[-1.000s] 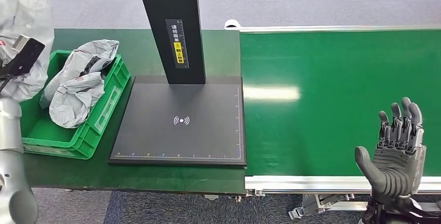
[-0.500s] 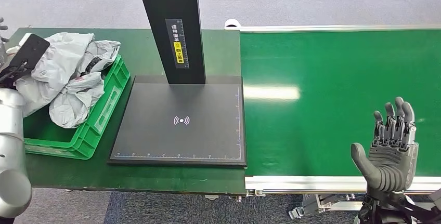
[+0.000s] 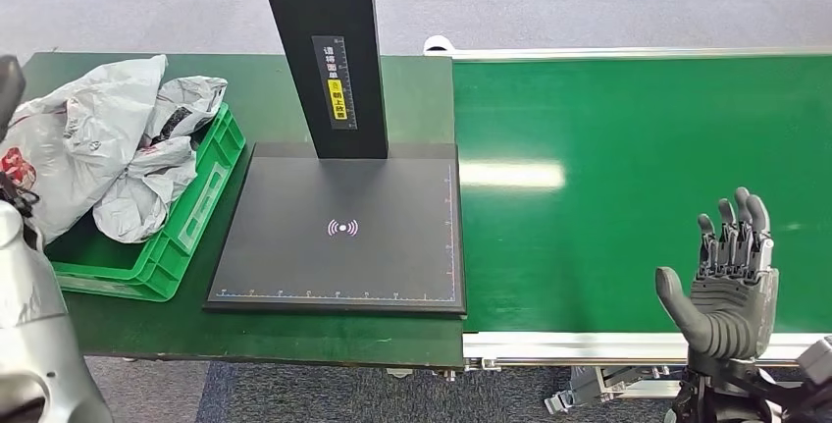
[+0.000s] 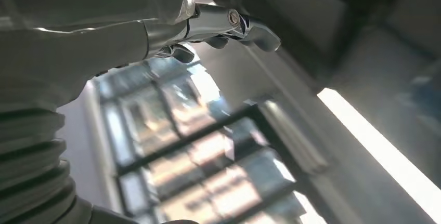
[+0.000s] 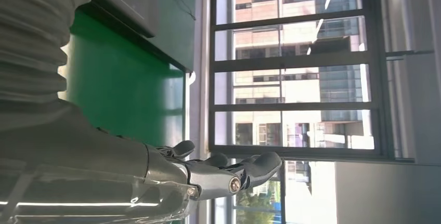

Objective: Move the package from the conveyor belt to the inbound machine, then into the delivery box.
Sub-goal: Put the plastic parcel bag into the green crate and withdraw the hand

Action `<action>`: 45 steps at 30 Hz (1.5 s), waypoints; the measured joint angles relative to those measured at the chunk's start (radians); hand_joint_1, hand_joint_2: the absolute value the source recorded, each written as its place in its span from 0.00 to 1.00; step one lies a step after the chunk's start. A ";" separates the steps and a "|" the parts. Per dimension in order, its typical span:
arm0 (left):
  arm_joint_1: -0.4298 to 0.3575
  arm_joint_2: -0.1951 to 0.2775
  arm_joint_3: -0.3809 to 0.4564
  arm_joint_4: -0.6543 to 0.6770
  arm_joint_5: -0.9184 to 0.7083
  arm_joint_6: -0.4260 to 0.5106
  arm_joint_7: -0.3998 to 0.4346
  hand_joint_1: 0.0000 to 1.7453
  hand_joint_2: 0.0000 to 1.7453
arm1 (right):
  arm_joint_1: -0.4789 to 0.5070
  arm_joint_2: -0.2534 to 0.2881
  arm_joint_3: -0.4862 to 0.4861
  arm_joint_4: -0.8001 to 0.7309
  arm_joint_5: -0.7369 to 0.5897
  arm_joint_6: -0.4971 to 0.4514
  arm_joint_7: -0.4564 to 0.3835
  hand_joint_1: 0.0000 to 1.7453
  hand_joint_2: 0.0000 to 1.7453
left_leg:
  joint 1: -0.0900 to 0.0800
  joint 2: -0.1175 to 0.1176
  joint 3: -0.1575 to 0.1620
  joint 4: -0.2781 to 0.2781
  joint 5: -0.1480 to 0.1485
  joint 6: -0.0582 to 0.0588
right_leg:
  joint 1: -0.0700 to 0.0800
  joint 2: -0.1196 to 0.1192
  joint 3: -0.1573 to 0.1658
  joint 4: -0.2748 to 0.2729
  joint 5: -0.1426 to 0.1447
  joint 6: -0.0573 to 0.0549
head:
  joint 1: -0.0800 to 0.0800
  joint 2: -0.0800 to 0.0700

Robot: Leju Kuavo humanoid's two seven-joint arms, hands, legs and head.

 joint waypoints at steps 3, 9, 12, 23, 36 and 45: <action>0.172 -0.046 -0.104 -0.163 0.103 -0.091 -0.035 0.00 1.00 | -0.002 0.001 0.021 0.038 0.059 -0.037 -0.004 0.00 1.00 | -0.001 0.000 0.000 0.000 -0.001 0.000 | -0.001 0.000 0.000 0.000 -0.001 0.000 | 0.000 0.000; 0.490 -0.158 -0.312 -0.224 0.349 -0.266 -0.072 0.00 1.00 | 0.010 0.030 0.162 0.149 0.192 -0.205 -0.072 0.00 1.00 | -0.001 0.002 0.001 0.000 -0.002 0.000 | -0.001 0.002 0.000 0.000 -0.001 0.000 | 0.000 0.000; 0.583 -0.218 -0.364 -0.190 0.455 -0.291 -0.097 0.00 1.00 | 0.027 0.045 0.256 0.203 0.223 -0.266 -0.094 0.00 1.00 | 0.000 0.001 0.001 0.000 -0.003 0.000 | 0.000 0.002 0.000 0.000 -0.002 0.000 | 0.000 0.000; 0.722 -0.303 -0.493 -0.113 0.357 -0.193 -0.122 0.00 1.00 | 0.058 0.043 0.487 0.328 0.225 -0.374 -0.118 0.00 1.00 | 0.000 0.000 0.000 0.000 -0.003 0.000 | 0.000 0.000 0.000 0.000 -0.003 0.000 | 0.000 0.000; 0.719 -0.303 -0.532 -0.098 0.371 -0.205 -0.122 0.00 1.00 | 0.069 0.033 0.482 0.343 0.215 -0.377 -0.119 0.00 1.00 | 0.000 0.000 0.000 0.000 -0.003 0.000 | 0.000 0.000 0.000 0.000 -0.003 0.000 | 0.000 0.000; 0.716 -0.298 -0.551 -0.092 0.329 -0.151 -0.098 0.00 1.00 | 0.075 0.029 0.481 0.343 0.243 -0.386 -0.123 0.00 1.00 | 0.000 0.000 0.000 0.000 -0.003 0.000 | 0.000 0.000 0.000 0.000 -0.003 0.000 | 0.000 0.000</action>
